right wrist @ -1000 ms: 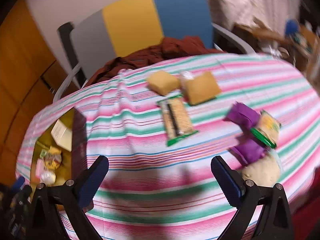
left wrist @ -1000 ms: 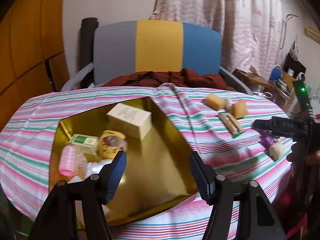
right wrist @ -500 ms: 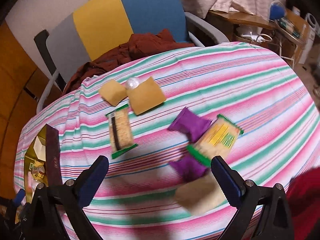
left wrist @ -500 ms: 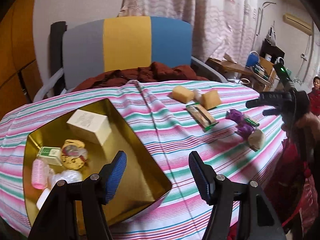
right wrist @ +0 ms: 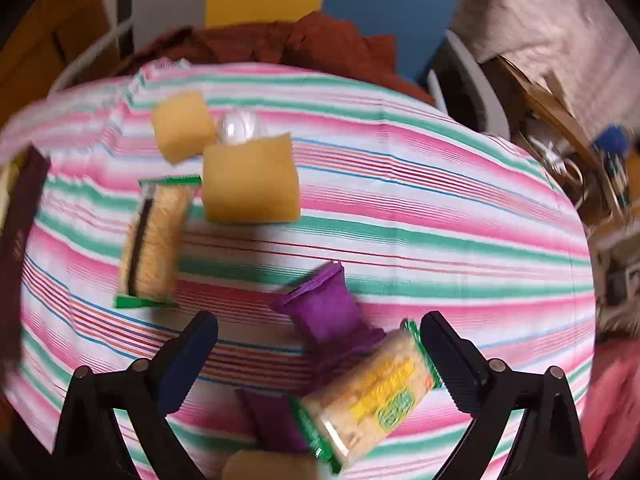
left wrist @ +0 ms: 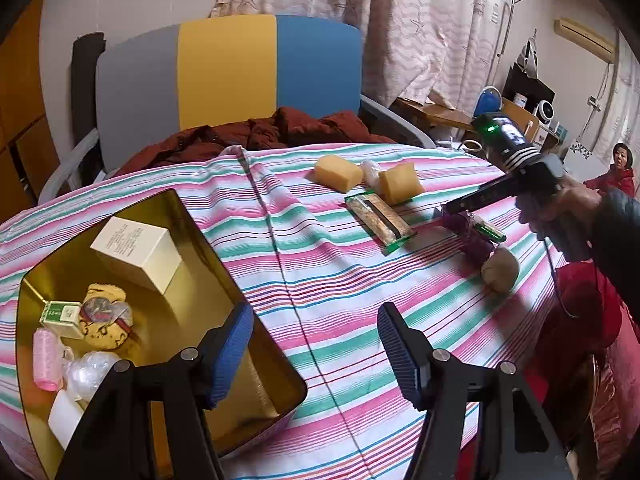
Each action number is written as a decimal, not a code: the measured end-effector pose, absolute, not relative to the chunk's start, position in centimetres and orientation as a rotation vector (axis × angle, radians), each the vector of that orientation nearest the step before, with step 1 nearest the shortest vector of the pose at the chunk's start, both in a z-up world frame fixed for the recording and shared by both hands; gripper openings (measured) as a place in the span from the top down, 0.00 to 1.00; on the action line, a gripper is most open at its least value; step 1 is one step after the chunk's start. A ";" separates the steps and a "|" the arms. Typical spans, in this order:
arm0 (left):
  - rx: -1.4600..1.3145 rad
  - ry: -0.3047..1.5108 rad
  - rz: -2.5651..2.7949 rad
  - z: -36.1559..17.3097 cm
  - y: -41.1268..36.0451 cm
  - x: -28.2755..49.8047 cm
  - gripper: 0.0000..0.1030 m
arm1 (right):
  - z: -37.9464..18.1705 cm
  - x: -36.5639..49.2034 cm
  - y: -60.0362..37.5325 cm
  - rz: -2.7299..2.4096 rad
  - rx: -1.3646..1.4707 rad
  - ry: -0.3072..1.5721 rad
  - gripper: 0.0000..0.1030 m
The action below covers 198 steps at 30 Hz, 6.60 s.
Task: Organize objects
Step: 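Close the right tool on the purple pouch, then grasp the cracker packet with the left tool while the right tool holds the purple pouch, then carry the cracker packet and purple pouch over the gold tray with both tools, then lower both items into the tray and open both tools, then withdraw both tools from the tray toward the yellow sponges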
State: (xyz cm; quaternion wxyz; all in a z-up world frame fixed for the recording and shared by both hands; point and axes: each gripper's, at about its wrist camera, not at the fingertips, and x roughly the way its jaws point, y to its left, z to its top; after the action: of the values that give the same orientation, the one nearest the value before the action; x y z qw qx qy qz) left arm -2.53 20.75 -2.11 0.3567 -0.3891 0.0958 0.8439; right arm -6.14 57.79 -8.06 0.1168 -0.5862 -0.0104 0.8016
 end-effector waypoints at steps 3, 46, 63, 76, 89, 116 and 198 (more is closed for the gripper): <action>-1.010 0.250 2.163 -2.2 21.4 -2.8 0.36 | -9.4 -7.0 58.3 2.301 -1.762 -0.085 0.11; -1.299 0.297 2.052 -9.6 42.8 -12.7 0.36 | -11.4 -4.9 60.9 2.440 -1.699 0.364 0.28; -1.224 0.364 2.102 -11.6 43.2 -13.2 0.49 | -11.3 -4.8 60.6 2.442 -1.666 0.208 0.64; -1.210 0.364 2.135 -11.0 39.3 -10.8 0.58 | -10.7 -4.4 60.2 2.579 -1.653 0.303 0.64; -1.094 0.278 2.196 -5.1 31.6 -6.7 0.58 | -10.1 -4.9 56.7 2.605 -1.666 0.266 0.64; -1.115 -0.161 2.615 -0.8 6.4 -10.1 0.58 | -2.2 -5.8 28.4 3.112 -1.682 0.201 0.64; -1.029 0.137 2.569 -1.6 9.6 -3.4 0.49 | -5.7 -0.9 40.5 2.539 -1.385 0.445 0.00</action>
State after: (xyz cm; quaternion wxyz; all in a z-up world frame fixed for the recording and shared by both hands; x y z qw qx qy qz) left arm -3.41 9.62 -1.61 0.1842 -0.3651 0.0487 0.9113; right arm -0.90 40.54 -5.72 0.1074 -0.4704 0.1513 0.8627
